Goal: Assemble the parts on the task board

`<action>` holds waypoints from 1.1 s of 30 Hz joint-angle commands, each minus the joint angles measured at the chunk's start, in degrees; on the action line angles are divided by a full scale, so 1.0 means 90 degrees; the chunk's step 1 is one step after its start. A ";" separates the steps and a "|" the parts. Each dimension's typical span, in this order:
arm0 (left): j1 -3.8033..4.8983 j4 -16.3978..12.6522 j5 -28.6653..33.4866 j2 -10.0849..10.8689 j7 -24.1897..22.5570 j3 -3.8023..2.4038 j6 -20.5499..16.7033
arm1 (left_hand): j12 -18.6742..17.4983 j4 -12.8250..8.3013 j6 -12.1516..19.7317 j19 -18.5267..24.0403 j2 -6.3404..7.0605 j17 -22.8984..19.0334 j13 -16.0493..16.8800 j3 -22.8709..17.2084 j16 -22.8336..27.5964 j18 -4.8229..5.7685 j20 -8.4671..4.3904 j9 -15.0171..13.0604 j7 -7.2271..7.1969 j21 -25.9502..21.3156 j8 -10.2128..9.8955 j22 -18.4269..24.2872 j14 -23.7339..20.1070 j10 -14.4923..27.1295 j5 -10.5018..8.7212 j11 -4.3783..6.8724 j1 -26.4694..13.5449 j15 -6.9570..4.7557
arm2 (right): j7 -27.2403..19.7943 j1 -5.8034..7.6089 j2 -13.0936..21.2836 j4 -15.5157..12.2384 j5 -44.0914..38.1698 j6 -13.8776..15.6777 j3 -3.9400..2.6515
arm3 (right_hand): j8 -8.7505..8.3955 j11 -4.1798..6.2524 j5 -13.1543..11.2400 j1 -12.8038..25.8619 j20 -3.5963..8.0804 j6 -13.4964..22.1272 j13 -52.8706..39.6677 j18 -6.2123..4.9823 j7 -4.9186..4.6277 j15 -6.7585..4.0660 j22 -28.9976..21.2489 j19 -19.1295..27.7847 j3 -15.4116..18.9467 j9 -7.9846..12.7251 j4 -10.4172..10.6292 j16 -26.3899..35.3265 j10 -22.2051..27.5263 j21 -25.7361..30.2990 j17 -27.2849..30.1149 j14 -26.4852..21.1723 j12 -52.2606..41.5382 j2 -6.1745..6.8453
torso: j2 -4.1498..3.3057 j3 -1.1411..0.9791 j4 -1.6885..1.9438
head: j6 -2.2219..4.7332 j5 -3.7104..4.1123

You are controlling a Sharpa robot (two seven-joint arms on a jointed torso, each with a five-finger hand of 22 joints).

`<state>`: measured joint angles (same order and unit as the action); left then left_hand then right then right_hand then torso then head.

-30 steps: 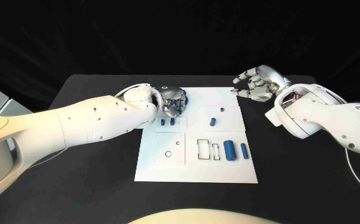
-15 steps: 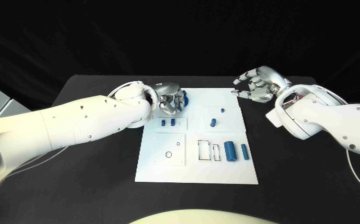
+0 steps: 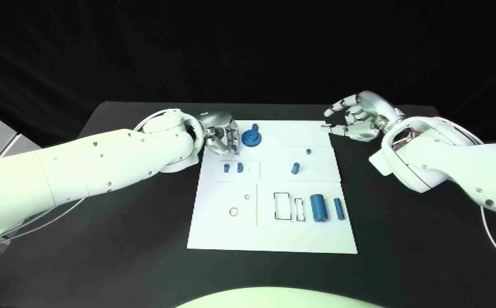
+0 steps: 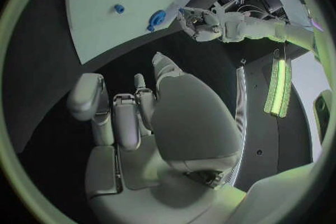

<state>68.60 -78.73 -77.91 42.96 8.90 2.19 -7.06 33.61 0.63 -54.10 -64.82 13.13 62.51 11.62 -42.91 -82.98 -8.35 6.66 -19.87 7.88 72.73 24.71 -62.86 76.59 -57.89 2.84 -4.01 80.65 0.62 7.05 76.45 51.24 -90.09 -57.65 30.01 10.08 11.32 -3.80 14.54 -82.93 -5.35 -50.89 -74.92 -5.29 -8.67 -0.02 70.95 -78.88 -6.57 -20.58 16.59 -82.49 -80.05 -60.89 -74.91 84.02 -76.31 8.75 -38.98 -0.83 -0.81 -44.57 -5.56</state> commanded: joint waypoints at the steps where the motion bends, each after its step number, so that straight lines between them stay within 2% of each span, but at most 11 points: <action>1: 0.0001 -0.0001 -0.0093 0.0005 0.0079 -0.0002 0.0182 | -0.0037 0.0014 -0.0056 -0.0035 -0.0002 -0.0006 -0.0008 0.0022 -0.0029 0.0130 0.0023 -0.0008 0.0003 0.0017 -0.0023 0.0000 0.0038 -0.0063 0.0032 -0.0006 -0.0080 -0.0009 | -0.0020 -0.0003 0.0002 -0.0007 -0.0075 -0.0093 0.0000 | 0.0023 0.0001 0.0034 0.0034 -0.0001 0.0039 -0.0459 -0.0064 -0.0009 -0.0062 0.0003 -0.0001 -0.0053 0.0008 -0.0001 0.0043 -0.0029 0.0020 -0.0075 0.0239 -0.0023 0.0042 | -0.0009 0.0009 -0.0009 | -0.0009 -0.0017; 5: 0.0000 0.0011 -0.0124 0.0000 0.0081 0.0000 0.0198 | -0.0037 0.0014 -0.0056 -0.0035 -0.0002 -0.0006 -0.0008 0.0022 -0.0029 0.0130 0.0023 -0.0008 0.0003 0.0017 -0.0023 0.0000 0.0038 -0.0063 0.0032 -0.0006 -0.0080 -0.0009 | -0.0019 -0.0003 0.0001 -0.0008 -0.0076 -0.0094 0.0000 | 0.0023 0.0001 0.0034 0.0034 -0.0001 0.0039 -0.0459 -0.0064 -0.0009 -0.0062 0.0003 -0.0001 -0.0053 0.0008 -0.0001 0.0043 -0.0029 0.0020 -0.0075 0.0239 -0.0023 0.0042 | -0.0006 0.0000 -0.0020 | -0.0019 -0.0034; 17: -0.0025 0.0088 -0.0124 -0.0127 0.0051 0.0018 0.0194 | -0.0048 0.0017 -0.0070 -0.0038 -0.0003 0.0002 -0.0007 0.0024 -0.0031 0.0131 0.0022 -0.0014 -0.0002 0.0014 -0.0026 0.0000 0.0043 -0.0077 0.0031 -0.0001 -0.0086 -0.0011 | -0.0019 -0.0003 -0.0006 -0.0010 -0.0079 -0.0096 0.0000 | 0.0023 0.0001 0.0034 0.0034 -0.0001 0.0039 -0.0459 -0.0064 -0.0009 -0.0062 0.0003 -0.0001 -0.0053 0.0008 -0.0001 0.0043 -0.0029 0.0020 -0.0075 0.0239 -0.0023 0.0042 | -0.0004 0.0001 -0.0019 | -0.0032 -0.0018; 33: -0.0042 0.0162 -0.0119 -0.0185 0.0089 0.0036 0.0381 | -0.0059 0.0020 -0.0080 -0.0047 -0.0004 0.0004 -0.0005 0.0025 -0.0032 0.0133 0.0021 -0.0020 -0.0005 0.0016 -0.0030 -0.0007 0.0045 -0.0089 0.0031 0.0002 -0.0091 -0.0014 | -0.0018 -0.0003 -0.0005 -0.0010 -0.0082 -0.0095 0.0000 | 0.0023 0.0001 0.0034 0.0034 -0.0001 0.0039 -0.0459 -0.0064 -0.0009 -0.0062 0.0003 -0.0001 -0.0053 0.0008 -0.0001 0.0043 -0.0029 0.0020 -0.0075 0.0239 -0.0023 0.0042 | -0.0002 0.0001 -0.0018 | -0.0050 -0.0006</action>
<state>68.26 -77.27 -78.75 41.44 9.56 2.45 -5.14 33.39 0.63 -54.50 -65.03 12.91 62.51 11.62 -42.91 -82.98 -7.46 6.87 -20.12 7.86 72.72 24.27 -62.89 76.58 -58.28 2.83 -4.01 80.42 0.62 7.10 76.44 51.20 -90.10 -57.76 29.81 10.09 11.31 -3.80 14.54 -82.93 -5.35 -50.89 -74.92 -5.29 -8.67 -0.02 70.95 -78.88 -6.57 -20.58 16.59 -82.49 -80.05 -60.89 -74.90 84.02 -76.31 8.75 -39.02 -0.83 -0.97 -45.01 -5.64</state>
